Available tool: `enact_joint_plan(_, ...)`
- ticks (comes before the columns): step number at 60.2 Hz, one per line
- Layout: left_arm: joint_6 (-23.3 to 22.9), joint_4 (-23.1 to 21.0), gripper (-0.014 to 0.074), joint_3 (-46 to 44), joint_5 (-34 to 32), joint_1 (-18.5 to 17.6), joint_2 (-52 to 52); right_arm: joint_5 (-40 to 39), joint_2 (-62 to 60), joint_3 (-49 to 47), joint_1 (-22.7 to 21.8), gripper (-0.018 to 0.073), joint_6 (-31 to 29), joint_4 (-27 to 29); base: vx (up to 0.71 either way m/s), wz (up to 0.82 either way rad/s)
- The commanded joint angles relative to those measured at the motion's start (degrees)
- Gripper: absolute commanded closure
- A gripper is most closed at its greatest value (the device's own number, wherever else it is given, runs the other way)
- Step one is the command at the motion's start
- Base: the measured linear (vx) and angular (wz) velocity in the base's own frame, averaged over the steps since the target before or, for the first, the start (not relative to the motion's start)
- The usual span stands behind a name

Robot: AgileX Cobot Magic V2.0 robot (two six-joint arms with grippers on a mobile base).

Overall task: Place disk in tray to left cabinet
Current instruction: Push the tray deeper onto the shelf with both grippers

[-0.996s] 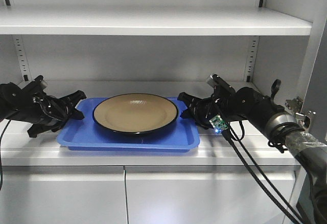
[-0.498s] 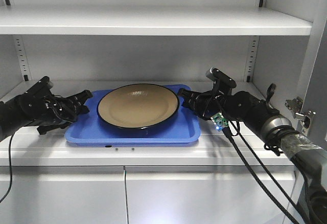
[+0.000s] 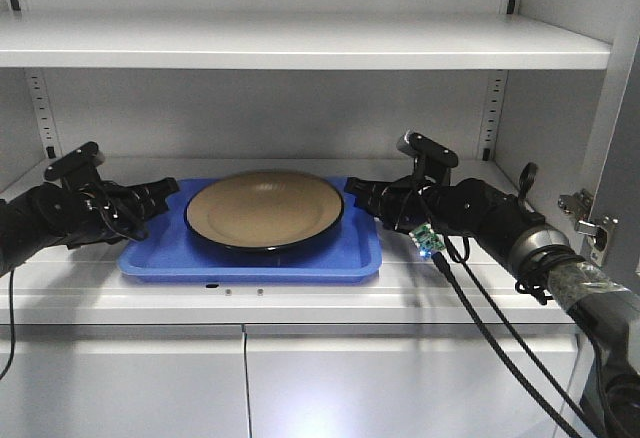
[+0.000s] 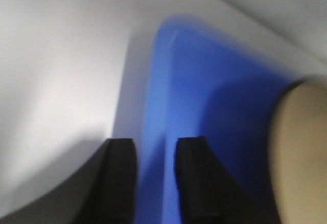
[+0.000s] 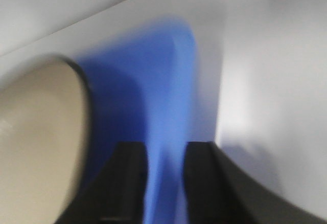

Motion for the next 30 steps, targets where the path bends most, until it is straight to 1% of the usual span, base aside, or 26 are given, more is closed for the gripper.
enact_joint_plan(1,0.55,-1.27,0.0169,-1.67,-5.36,0.16,-4.11,-4.95,-4.78,-2.08,-0.32,0.0177,-0.74,-1.14,0.00,0.00)
enact_joint_plan(4,0.55,-1.27,0.0153,-1.67,-5.41,0.16,-4.11,-5.15,-4.78,-2.08,-0.32,0.0149,-0.74,-1.54,0.00,0.00)
enact_joint_plan(9,0.60,-1.14,0.0143,-1.67,-5.41,0.16,-4.11,-5.81,-4.78,-2.08,-0.32,0.0128,-0.74,-2.46,0.00,0.00)
enact_joint_plan(18,0.82,0.75,0.0144,-1.67,-7.80,0.16,-4.16,-8.47,-4.78,-2.08,-0.32,0.0127,-0.74,-2.49,0.00,0.00)
enact_joint_plan(22,0.82,0.66,0.0144,-1.67,-9.04,0.16,-4.35,-10.05,-4.78,-2.08,-0.32,0.0127,-0.74,-2.49,0.00,0.00)
enact_joint_plan(30,1.15,0.74,0.0144,-1.67,-8.34,0.16,-5.17,-10.38,-4.78,-2.08,-0.32,0.0127,-0.74,-2.44,0.00,0.00)
